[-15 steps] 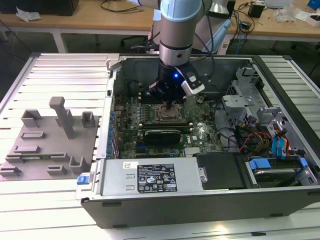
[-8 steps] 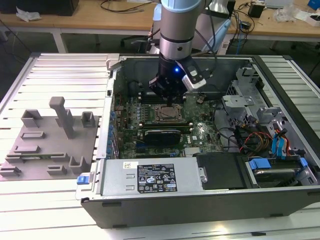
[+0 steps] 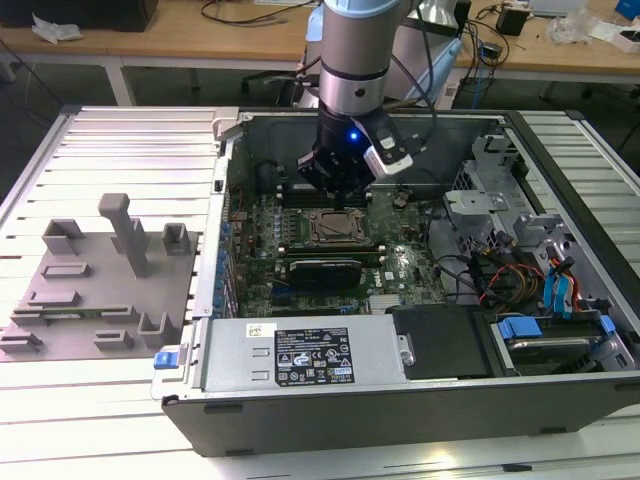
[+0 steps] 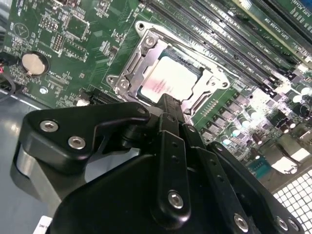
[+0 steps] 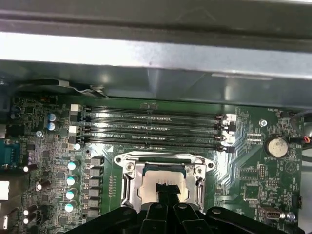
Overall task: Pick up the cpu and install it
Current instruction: 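Install the first cpu locking lever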
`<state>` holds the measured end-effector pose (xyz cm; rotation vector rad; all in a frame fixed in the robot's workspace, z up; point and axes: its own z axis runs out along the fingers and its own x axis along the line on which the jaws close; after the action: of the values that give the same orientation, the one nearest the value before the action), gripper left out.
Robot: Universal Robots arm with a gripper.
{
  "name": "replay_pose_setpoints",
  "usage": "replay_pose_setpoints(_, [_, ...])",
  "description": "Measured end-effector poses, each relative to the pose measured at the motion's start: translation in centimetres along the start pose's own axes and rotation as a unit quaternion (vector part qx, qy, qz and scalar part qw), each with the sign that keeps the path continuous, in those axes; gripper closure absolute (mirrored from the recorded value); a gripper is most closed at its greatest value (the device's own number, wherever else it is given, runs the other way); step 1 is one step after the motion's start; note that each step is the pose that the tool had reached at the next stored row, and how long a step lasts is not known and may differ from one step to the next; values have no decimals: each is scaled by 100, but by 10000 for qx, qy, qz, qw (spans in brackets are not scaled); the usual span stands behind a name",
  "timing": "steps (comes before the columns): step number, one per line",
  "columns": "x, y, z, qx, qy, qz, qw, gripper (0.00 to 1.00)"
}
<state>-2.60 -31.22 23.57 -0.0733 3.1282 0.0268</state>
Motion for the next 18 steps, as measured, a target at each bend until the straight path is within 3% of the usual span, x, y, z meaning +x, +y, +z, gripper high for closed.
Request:
replay_pose_setpoints(8, [9, -188, -3, 3, -3, 142, 9999, 89])
replay_pose_setpoints(11, [8, -194, -67, 1, -3, 151, 9999, 89])
replay_pose_setpoints(18, [8, -194, -73, 0, -3, 151, 9999, 89])
